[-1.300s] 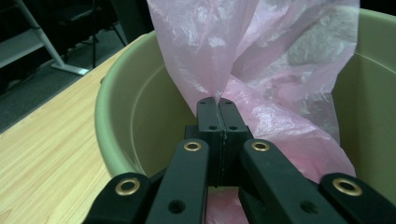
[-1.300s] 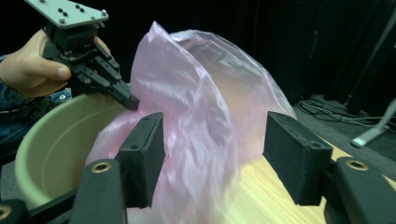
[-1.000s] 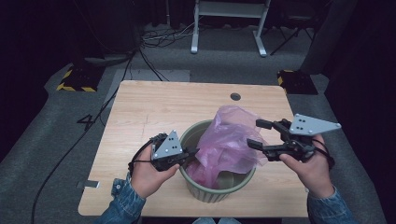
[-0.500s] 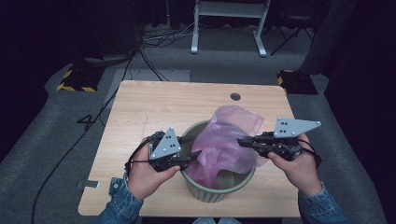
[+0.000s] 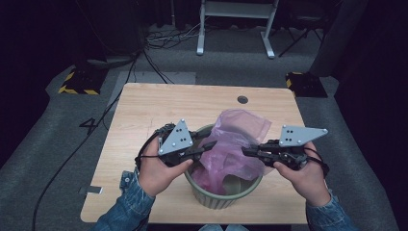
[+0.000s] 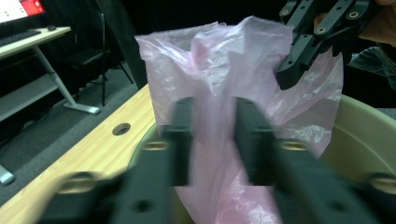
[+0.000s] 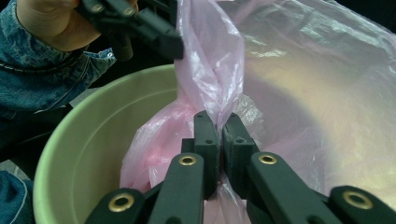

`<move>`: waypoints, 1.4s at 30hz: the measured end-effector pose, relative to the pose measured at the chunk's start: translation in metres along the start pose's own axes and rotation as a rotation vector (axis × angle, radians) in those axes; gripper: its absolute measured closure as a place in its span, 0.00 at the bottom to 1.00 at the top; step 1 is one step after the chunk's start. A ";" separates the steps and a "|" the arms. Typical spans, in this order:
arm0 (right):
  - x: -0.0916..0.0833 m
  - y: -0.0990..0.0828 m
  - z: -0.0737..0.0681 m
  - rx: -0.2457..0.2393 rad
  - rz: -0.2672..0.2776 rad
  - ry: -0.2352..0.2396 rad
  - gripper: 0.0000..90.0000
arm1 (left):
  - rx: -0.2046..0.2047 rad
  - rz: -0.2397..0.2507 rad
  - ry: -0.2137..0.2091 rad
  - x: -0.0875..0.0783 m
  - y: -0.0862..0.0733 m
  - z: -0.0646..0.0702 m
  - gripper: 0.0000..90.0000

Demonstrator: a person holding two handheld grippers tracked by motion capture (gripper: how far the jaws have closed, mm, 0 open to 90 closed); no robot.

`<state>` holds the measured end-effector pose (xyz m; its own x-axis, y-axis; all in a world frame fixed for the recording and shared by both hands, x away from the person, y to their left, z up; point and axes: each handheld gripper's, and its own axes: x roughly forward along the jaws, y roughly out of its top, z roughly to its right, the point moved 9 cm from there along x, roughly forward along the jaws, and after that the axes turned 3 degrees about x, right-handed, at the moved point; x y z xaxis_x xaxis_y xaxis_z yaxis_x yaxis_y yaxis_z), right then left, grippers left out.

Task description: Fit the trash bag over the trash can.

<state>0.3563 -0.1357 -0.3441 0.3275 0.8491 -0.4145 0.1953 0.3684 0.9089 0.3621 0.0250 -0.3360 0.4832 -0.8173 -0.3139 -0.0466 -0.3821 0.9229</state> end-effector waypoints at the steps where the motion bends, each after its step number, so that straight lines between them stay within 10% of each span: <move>1: 0.000 -0.002 0.001 0.005 -0.003 -0.002 0.92 | 0.004 0.005 0.001 0.000 0.000 0.000 0.95; 10: -0.007 0.007 0.006 0.029 0.040 -0.039 0.50 | 0.025 -0.009 -0.015 0.002 -0.006 0.006 1.00; 26: 0.014 0.039 0.010 0.008 0.048 0.007 0.36 | 0.050 0.009 -0.045 0.004 -0.002 0.018 1.00; 29: 0.025 0.034 0.010 0.005 0.001 0.027 0.45 | 0.051 0.014 -0.041 0.003 -0.001 0.017 1.00; 34: 0.028 0.026 -0.002 -0.038 -0.047 0.089 0.98 | 0.037 0.023 -0.020 -0.002 -0.003 0.012 1.00; 42: 0.018 0.027 -0.005 -0.025 -0.026 0.076 1.00 | 0.022 0.033 -0.006 -0.010 -0.004 0.008 1.00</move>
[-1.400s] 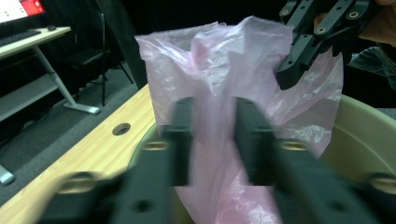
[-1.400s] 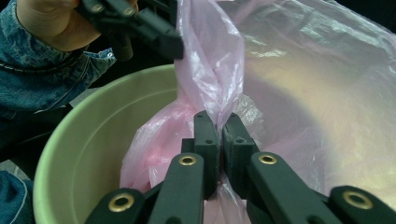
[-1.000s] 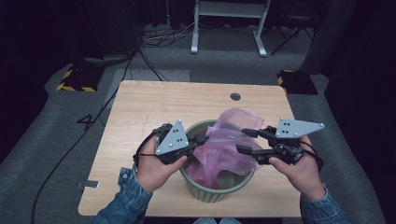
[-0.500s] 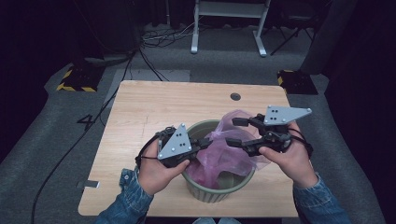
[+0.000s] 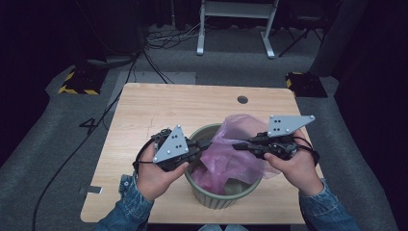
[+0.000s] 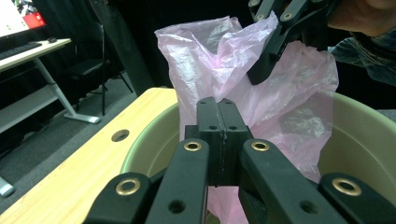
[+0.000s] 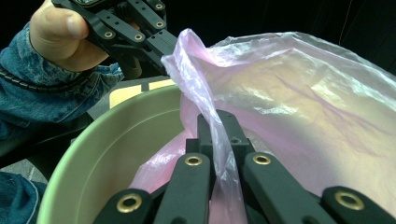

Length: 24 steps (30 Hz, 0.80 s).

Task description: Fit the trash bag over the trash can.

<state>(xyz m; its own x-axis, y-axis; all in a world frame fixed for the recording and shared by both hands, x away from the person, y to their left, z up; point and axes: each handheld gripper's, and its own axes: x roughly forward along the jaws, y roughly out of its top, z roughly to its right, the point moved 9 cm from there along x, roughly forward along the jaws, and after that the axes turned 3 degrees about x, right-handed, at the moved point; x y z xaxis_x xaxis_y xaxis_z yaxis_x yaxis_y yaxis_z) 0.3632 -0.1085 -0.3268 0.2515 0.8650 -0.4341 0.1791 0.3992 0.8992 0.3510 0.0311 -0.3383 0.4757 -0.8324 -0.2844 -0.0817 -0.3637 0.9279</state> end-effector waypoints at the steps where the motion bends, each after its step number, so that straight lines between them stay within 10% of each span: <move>1: -0.001 0.000 0.000 0.004 0.002 -0.003 1.00 | 0.003 -0.004 0.005 0.000 0.000 0.000 1.00; 24: -0.052 -0.021 0.021 0.100 0.052 -0.149 1.00 | -0.073 -0.041 0.118 -0.040 -0.032 -0.027 1.00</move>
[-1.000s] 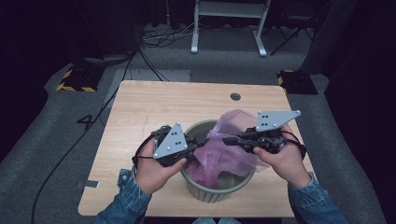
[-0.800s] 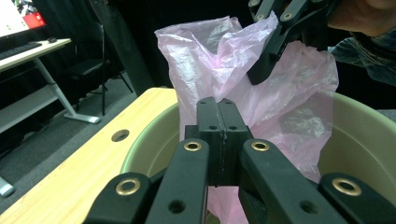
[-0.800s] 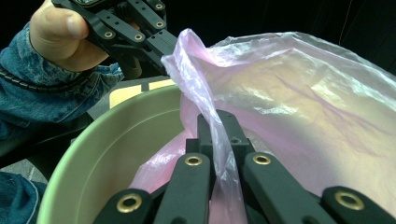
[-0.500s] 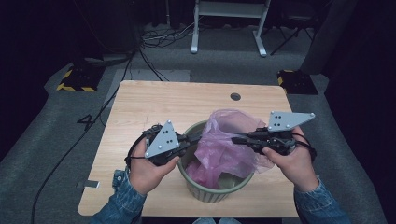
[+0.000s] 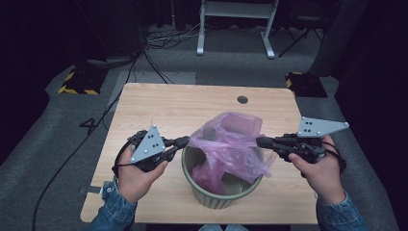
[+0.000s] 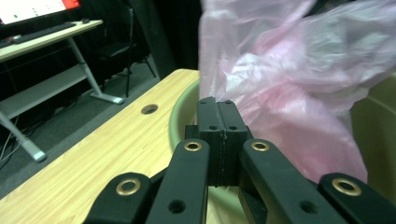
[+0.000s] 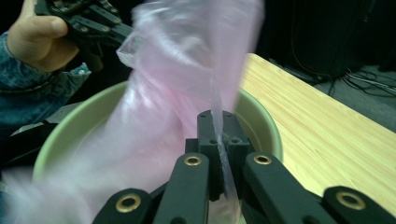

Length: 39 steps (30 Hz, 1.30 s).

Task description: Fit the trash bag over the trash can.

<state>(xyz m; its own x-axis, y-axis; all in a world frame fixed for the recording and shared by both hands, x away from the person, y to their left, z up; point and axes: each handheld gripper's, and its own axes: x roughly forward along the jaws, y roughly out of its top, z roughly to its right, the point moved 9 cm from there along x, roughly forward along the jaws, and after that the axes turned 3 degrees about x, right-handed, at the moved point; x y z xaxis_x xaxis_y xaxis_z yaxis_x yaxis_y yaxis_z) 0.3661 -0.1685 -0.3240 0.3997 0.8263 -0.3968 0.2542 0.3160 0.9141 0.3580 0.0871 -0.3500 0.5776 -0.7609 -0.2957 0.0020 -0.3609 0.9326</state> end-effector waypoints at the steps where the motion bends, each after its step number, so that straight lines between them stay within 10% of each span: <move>1: -0.002 -0.002 0.002 0.006 -0.001 -0.007 1.00 | -0.006 -0.002 0.008 -0.003 -0.002 -0.003 1.00; 27: -0.048 -0.059 0.029 0.116 -0.020 -0.150 1.00 | -0.084 -0.028 0.078 -0.037 -0.032 -0.023 0.99; 30: -0.046 -0.056 0.023 0.100 -0.014 -0.141 0.99 | -0.092 0.016 0.064 -0.036 -0.024 -0.020 0.70; 39: -0.037 -0.051 0.013 0.064 -0.029 -0.129 0.99 | -0.032 0.082 -0.001 -0.028 0.008 -0.003 0.45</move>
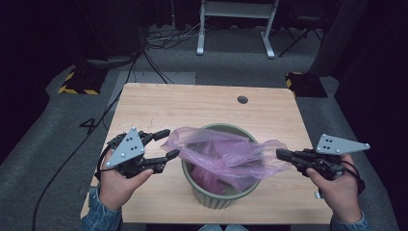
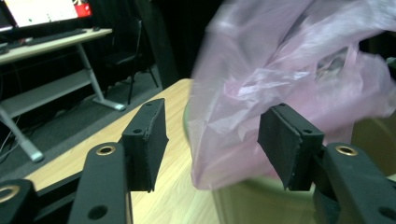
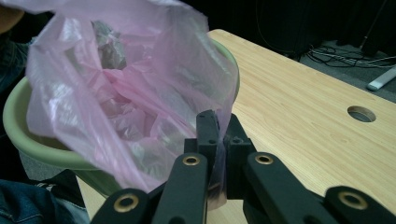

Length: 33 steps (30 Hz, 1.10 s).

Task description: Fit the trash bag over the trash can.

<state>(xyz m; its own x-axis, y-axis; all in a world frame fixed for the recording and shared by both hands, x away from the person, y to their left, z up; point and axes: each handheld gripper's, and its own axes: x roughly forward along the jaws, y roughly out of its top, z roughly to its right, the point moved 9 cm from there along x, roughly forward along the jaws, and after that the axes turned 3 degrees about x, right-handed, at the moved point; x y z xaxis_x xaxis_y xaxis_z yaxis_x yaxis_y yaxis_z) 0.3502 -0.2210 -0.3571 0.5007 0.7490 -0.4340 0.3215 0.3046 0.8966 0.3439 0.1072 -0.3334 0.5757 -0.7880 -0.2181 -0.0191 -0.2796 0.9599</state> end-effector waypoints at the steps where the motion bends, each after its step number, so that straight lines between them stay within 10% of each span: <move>1: 0.001 0.000 0.000 -0.002 -0.005 -0.003 0.99 | 0.005 0.004 -0.003 0.000 0.003 0.001 0.44; 8: 0.004 -0.003 -0.002 -0.010 -0.017 -0.007 0.99 | 0.041 0.028 0.009 0.002 0.026 -0.002 0.43; 13: 0.005 -0.004 -0.004 -0.017 -0.022 -0.007 0.99 | 0.076 0.011 0.093 0.011 0.034 -0.015 0.43; 18: 0.007 -0.006 -0.005 -0.026 -0.027 -0.005 0.98 | -0.005 0.000 0.054 0.027 0.028 -0.021 0.45; 22: 0.006 -0.008 -0.005 -0.023 -0.033 -0.001 0.94 | -0.021 -0.033 0.011 0.031 0.018 -0.019 0.75; 27: 0.005 -0.003 0.000 -0.053 -0.012 -0.040 0.55 | -0.005 -0.063 0.012 0.031 0.013 -0.018 0.94; 33: 0.004 0.015 0.003 -0.103 0.029 -0.059 0.38 | 0.005 -0.072 0.010 0.033 0.013 -0.015 0.95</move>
<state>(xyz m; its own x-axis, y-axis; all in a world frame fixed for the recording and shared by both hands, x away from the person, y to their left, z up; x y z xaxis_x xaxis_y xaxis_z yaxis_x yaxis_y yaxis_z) 0.3597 -0.2155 -0.3452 0.5560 0.7232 -0.4098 0.2238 0.3446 0.9117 0.3750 0.0863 -0.3257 0.5838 -0.7604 -0.2845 0.0181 -0.3381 0.9409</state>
